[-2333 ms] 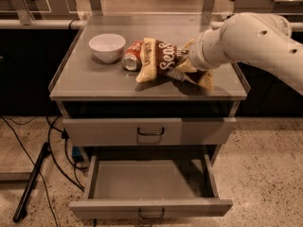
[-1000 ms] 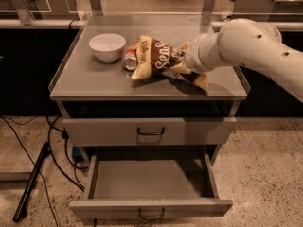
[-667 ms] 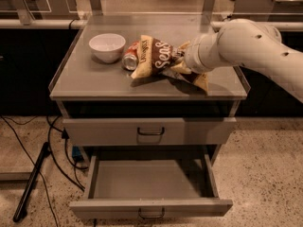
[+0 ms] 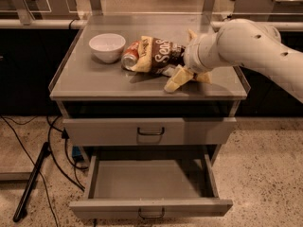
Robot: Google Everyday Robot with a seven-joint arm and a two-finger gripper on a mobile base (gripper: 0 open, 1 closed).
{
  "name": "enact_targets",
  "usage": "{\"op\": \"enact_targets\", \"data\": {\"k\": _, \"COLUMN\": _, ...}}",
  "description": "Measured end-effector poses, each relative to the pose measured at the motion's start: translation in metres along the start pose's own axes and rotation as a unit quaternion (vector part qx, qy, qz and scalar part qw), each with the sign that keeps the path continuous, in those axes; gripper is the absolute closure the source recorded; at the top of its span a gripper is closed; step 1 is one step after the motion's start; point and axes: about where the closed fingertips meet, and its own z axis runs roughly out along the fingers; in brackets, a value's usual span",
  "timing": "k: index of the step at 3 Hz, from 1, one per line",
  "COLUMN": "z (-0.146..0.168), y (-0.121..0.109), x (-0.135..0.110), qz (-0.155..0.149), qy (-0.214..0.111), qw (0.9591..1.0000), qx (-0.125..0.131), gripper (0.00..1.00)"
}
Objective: Pick brown chip bag from middle drawer and place on counter
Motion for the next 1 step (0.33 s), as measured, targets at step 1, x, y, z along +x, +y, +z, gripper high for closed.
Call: {"op": "enact_targets", "data": {"k": 1, "z": 0.0, "y": 0.0, "x": 0.0, "qz": 0.0, "qy": 0.0, "qw": 1.0, "qx": 0.0, "gripper": 0.0}}
